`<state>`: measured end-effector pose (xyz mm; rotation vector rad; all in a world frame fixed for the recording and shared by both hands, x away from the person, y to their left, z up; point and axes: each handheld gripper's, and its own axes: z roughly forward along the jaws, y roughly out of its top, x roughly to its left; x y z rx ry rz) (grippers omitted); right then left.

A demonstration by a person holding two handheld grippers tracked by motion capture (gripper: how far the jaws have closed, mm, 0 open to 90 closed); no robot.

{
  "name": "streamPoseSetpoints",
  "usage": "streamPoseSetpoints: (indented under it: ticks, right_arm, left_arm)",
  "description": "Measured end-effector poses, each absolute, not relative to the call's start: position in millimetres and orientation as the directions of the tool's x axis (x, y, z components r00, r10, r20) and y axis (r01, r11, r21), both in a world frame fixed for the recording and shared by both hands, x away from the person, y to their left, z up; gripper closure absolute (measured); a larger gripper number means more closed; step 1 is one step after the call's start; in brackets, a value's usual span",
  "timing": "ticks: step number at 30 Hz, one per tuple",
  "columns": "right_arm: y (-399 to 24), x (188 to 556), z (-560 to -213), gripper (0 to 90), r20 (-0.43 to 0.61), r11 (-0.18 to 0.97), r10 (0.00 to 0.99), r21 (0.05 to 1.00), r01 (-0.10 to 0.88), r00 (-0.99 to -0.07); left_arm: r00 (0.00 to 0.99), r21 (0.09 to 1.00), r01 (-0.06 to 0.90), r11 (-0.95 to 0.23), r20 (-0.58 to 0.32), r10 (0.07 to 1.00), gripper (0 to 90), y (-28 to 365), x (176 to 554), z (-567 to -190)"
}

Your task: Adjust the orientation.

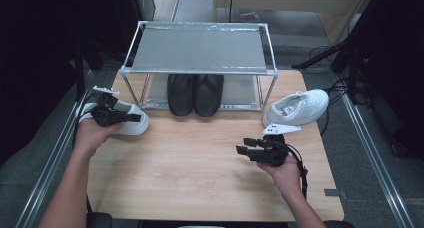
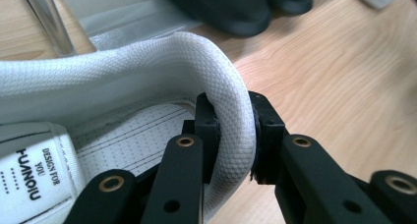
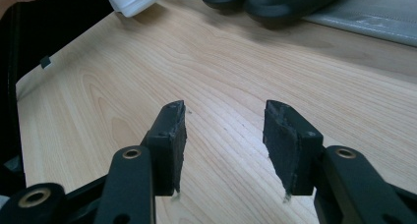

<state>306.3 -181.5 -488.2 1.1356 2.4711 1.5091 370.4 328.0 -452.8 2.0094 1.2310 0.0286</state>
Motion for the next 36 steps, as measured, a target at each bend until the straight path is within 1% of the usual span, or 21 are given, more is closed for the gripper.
streamPoseSetpoints:
  ticks: [4, 11, 14, 18, 26, 30, 33, 36]
  right_arm:
    - [-178, 308, -488, 52.5, 0.33, 0.271, 0.587, 0.78, 0.564, -0.739]
    - [-173, 310, -488, 52.4, 0.33, 0.284, 0.571, 0.78, 0.558, -0.751]
    - [-170, 311, -488, 52.4, 0.333, 0.288, 0.567, 0.777, 0.559, -0.754]
    - [-167, 312, -489, 52.4, 0.33, 0.297, 0.556, 0.778, 0.553, -0.763]
    - [-164, 314, -489, 52.1, 0.338, 0.296, 0.549, 0.777, 0.556, -0.764]
    - [-164, 314, -489, 51.9, 0.345, 0.295, 0.547, 0.773, 0.562, -0.762]
    - [-164, 313, -489, 52.1, 0.346, 0.294, 0.547, 0.773, 0.562, -0.763]
    - [-164, 313, -489, 52.1, 0.349, 0.294, 0.547, 0.77, 0.565, -0.761]
  left_arm:
    - [0.531, 0.62, 0.743, -0.25, -0.319, 0.785, 77.3, 322, 360, -440]
    - [0.521, 0.635, 0.748, -0.193, -0.382, 0.763, 77.1, 312, 342, -425]
    - [0.527, 0.634, 0.748, -0.195, -0.389, 0.756, 77.1, 302, 336, -422]
    - [0.532, 0.629, 0.751, -0.2, -0.396, 0.749, 77.1, 286, 331, -423]
    - [0.57, 0.623, 0.747, -0.231, -0.421, 0.706, 77.3, 246, 325, -429]
    - [0.59, 0.618, 0.741, -0.262, -0.413, 0.694, 77.3, 226, 322, -433]
    - [0.595, 0.622, 0.739, -0.257, -0.424, 0.683, 77.3, 212, 320, -437]
    - [0.615, 0.614, 0.735, -0.287, -0.426, 0.664, 77.1, 197, 319, -442]
